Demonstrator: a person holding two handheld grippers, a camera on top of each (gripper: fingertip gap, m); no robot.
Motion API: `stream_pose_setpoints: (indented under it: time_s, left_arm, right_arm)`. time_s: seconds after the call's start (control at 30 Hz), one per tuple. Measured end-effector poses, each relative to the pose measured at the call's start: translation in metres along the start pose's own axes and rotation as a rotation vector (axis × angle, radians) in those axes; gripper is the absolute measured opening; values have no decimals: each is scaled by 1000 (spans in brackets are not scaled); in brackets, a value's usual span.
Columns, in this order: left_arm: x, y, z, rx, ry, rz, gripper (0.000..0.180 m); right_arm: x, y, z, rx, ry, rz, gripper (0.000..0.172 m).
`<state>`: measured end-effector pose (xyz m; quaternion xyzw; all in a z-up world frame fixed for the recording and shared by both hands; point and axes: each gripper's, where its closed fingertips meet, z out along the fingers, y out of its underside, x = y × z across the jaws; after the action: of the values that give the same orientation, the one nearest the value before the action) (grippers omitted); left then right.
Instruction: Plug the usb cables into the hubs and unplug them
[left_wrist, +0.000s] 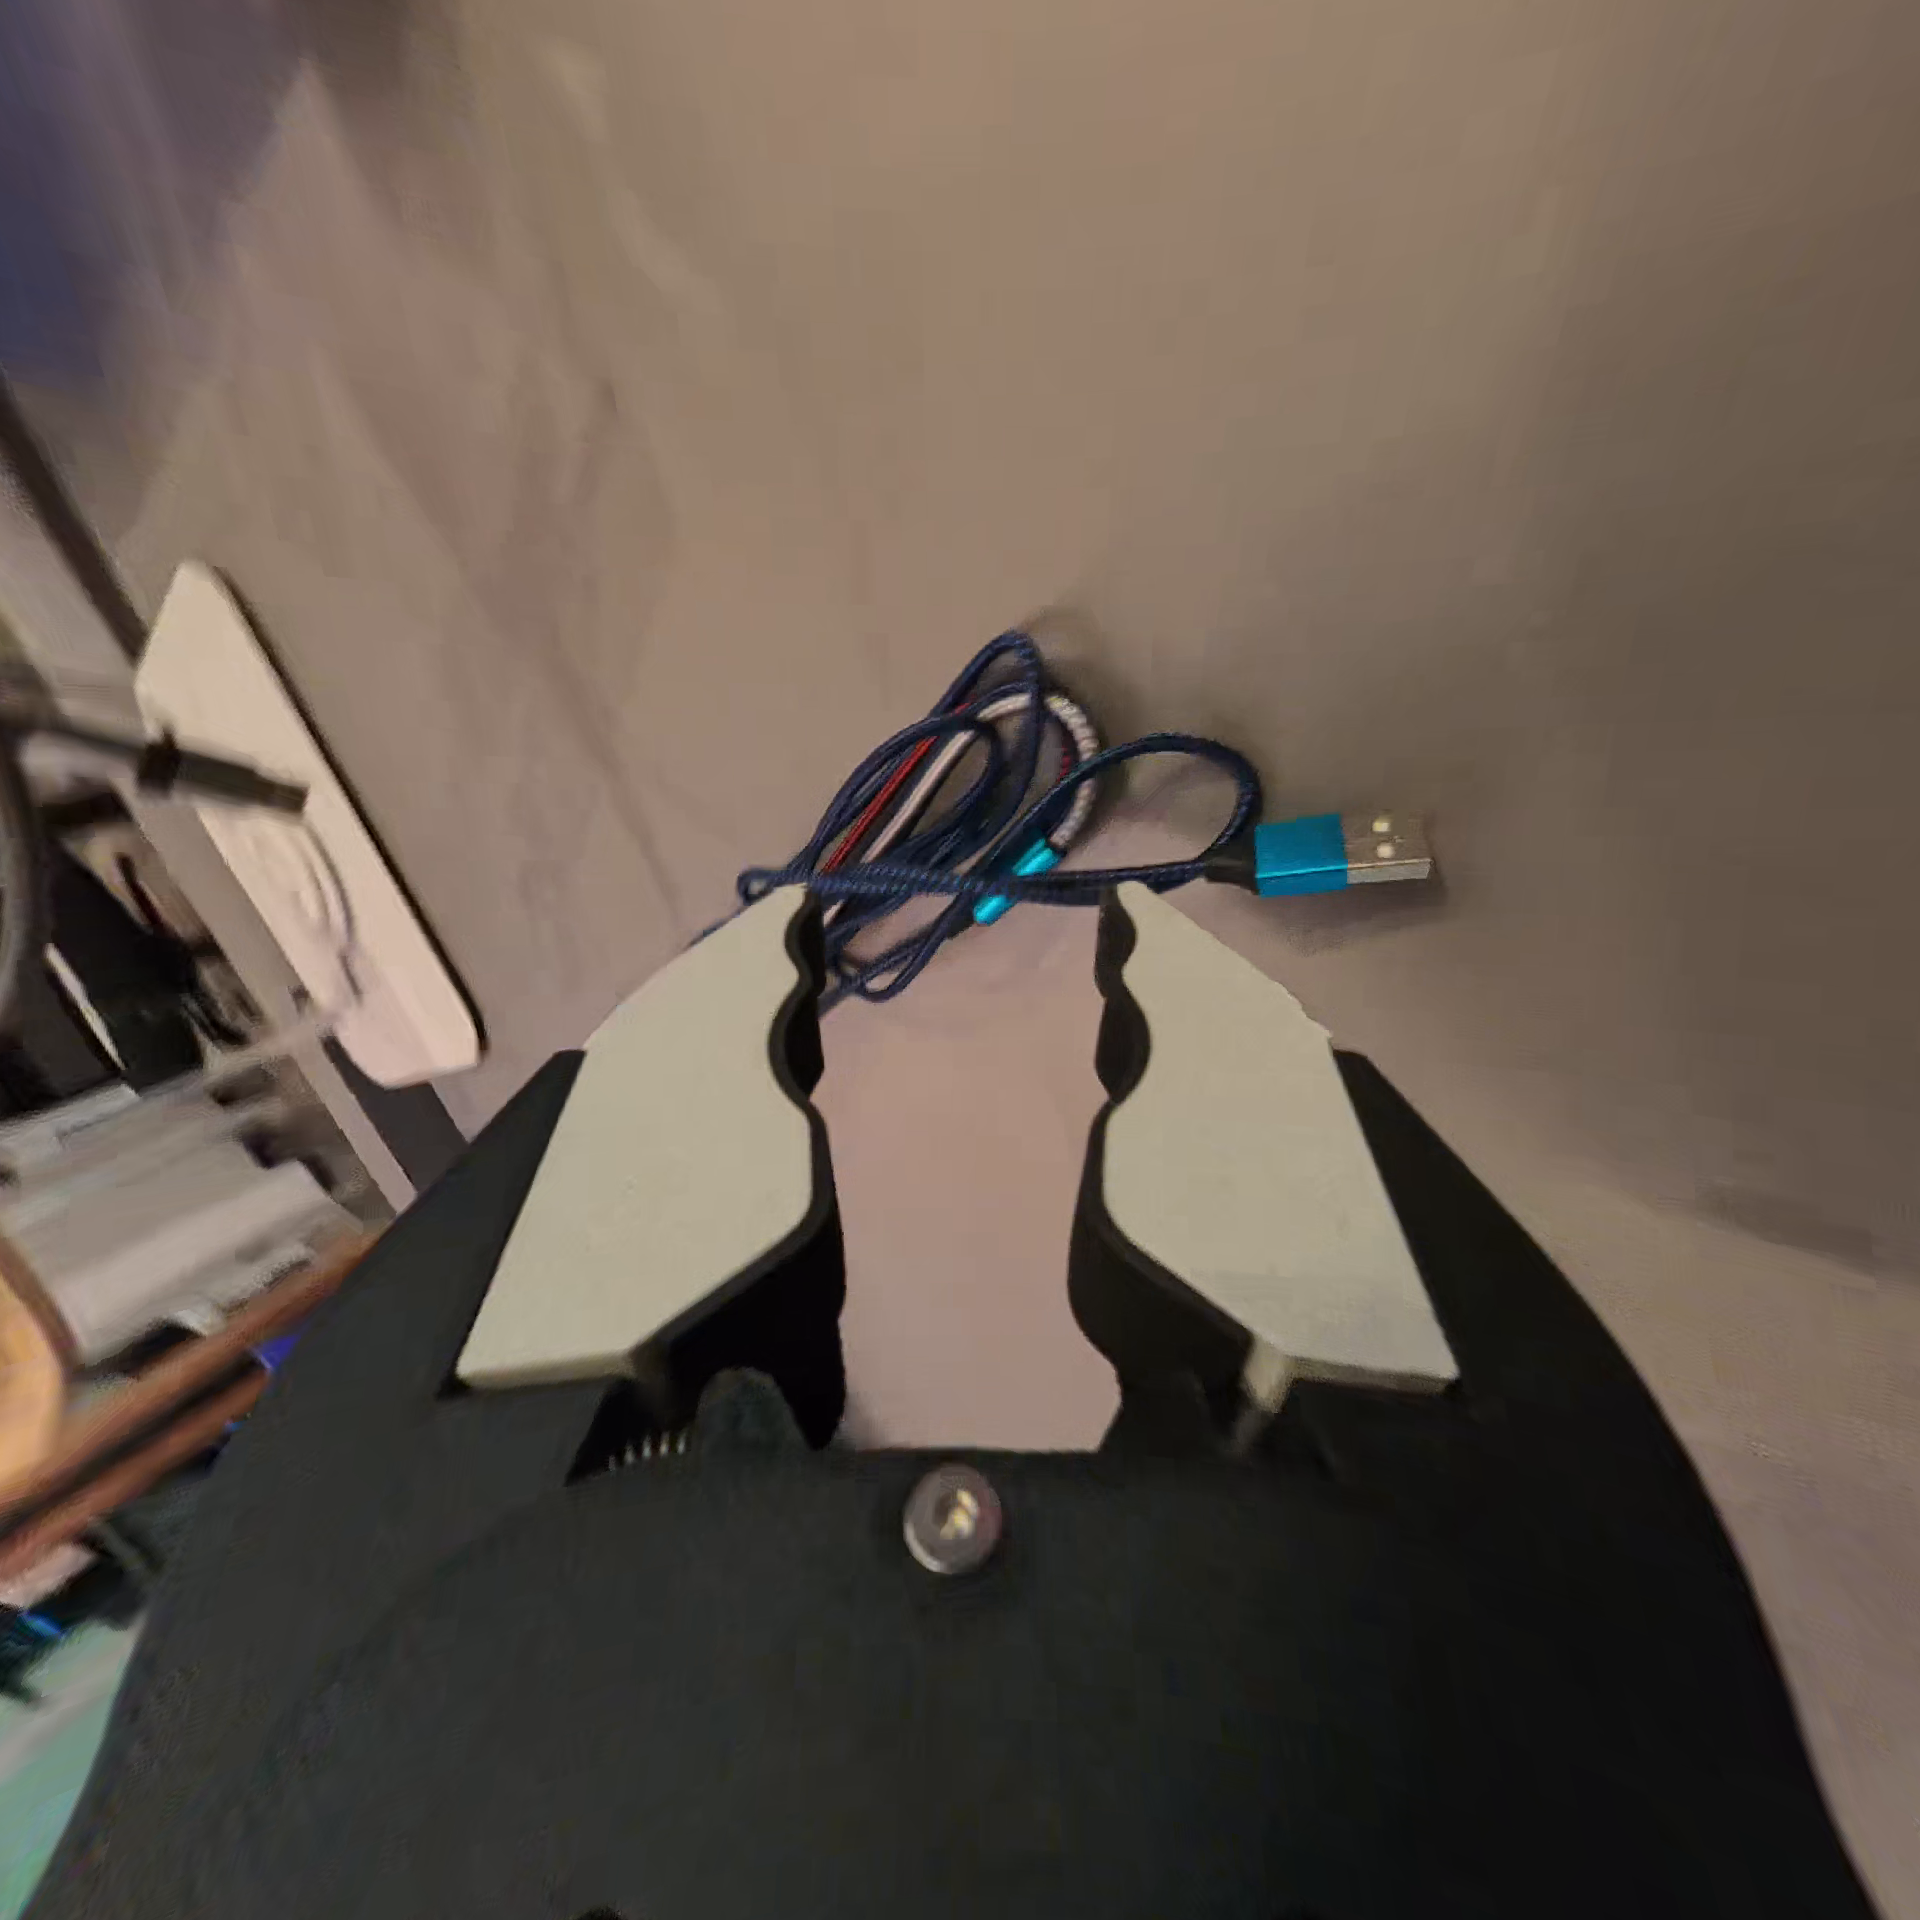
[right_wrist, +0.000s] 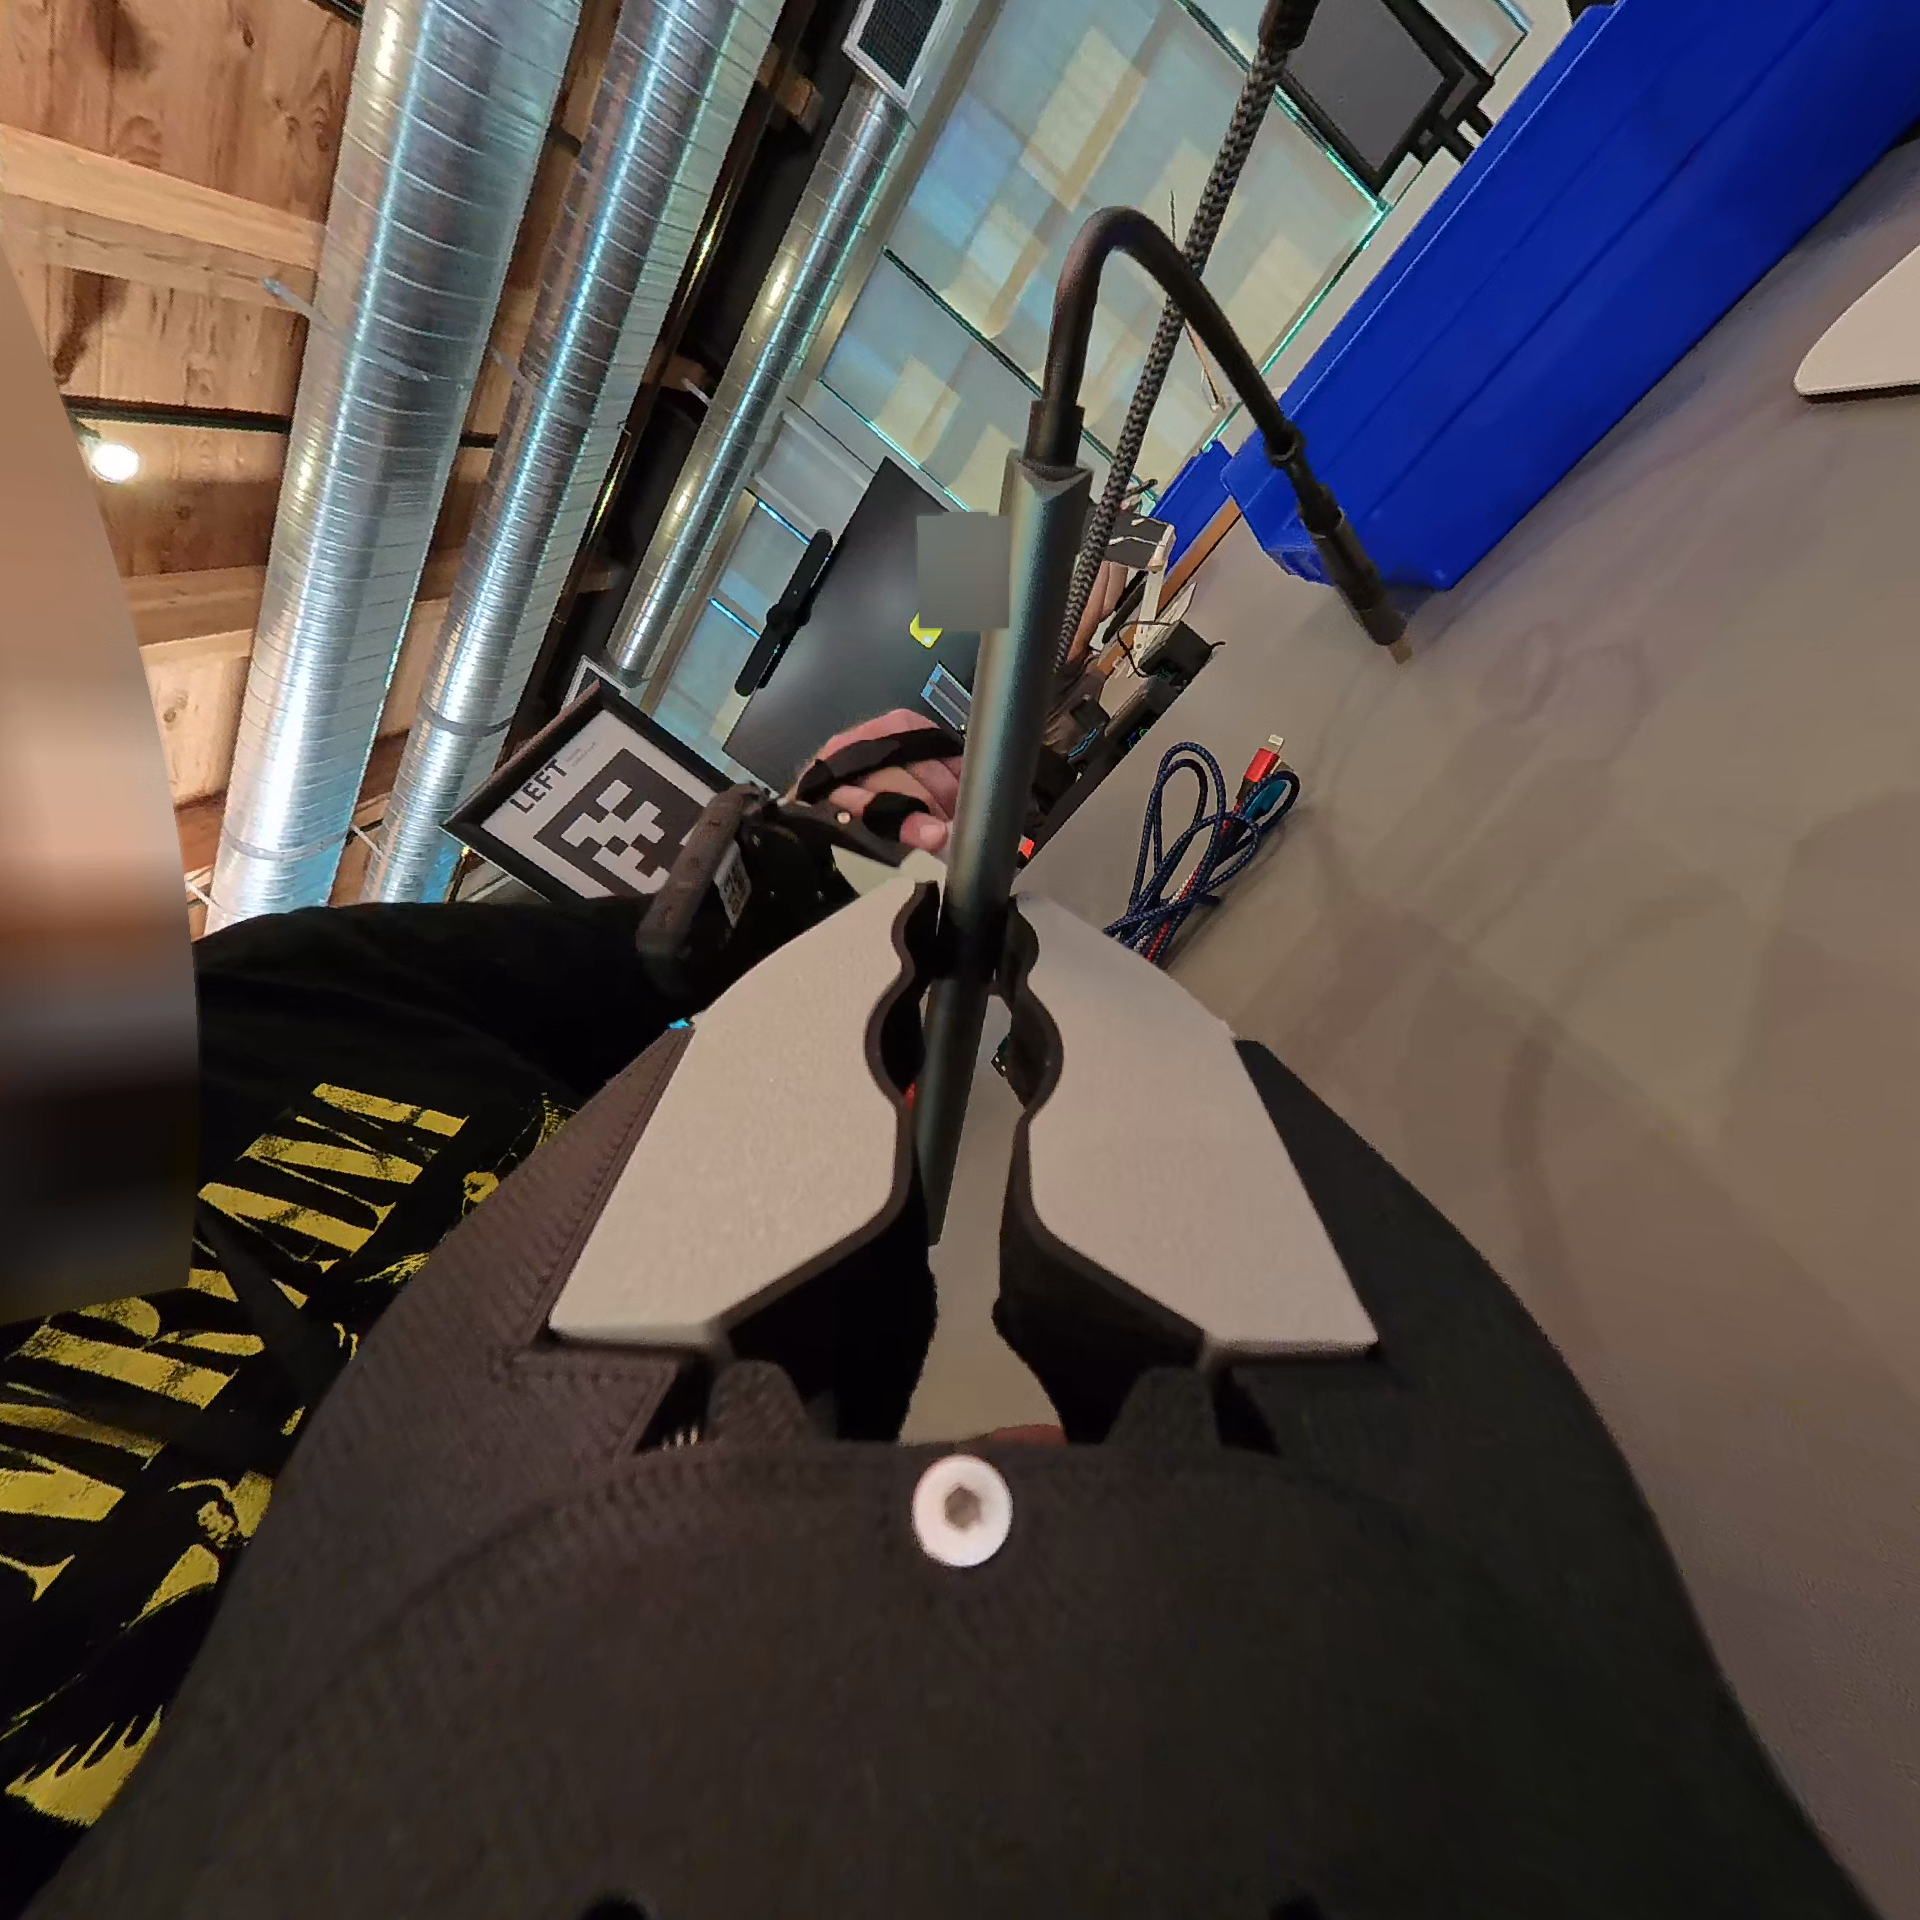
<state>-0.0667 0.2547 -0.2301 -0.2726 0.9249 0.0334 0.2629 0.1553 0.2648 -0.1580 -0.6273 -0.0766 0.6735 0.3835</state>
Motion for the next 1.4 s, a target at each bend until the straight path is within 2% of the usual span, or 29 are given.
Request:
stream_pose_setpoints:
  time_s: [0.1,0.23,0.43,0.5,0.6,0.67,0.77,0.87,1.1,1.27,1.4]
  left_arm:
    - [9,-7,7,-6,6,222,55]
    - [27,-12,6,1,39,409,50]
    - [23,-9,-19,5,90,386,42]
    - [42,-9,-13,3,134,414,43]
    - [56,-6,2,5,102,480,39]
    - [57,-5,8,17,64,487,22]
    - [61,-7,9,34,75,457,9]
    - [59,-14,12,38,60,430,6]
    - [50,-34,20,46,142,128,7]
    - [41,-48,27,42,163,26,5]
    - [25,-56,29,33,182,-154,5]
  right_arm:
    - [0,0,0,1,0,-2,11]
    - [1,1,1,-9,10,-8,11]
    - [1,0,1,-8,7,-7,11]
    - [2,1,1,-12,10,-9,11]
    - [2,1,1,-12,11,-9,11]
    - [2,1,1,-11,12,-10,11]
    - [2,0,1,-9,10,-10,11]
    - [2,1,1,-10,10,-9,11]
    - [2,1,1,-11,10,-10,11]
    - [1,1,1,-11,10,-11,11]
    - [0,-1,0,-2,-6,-8,11]
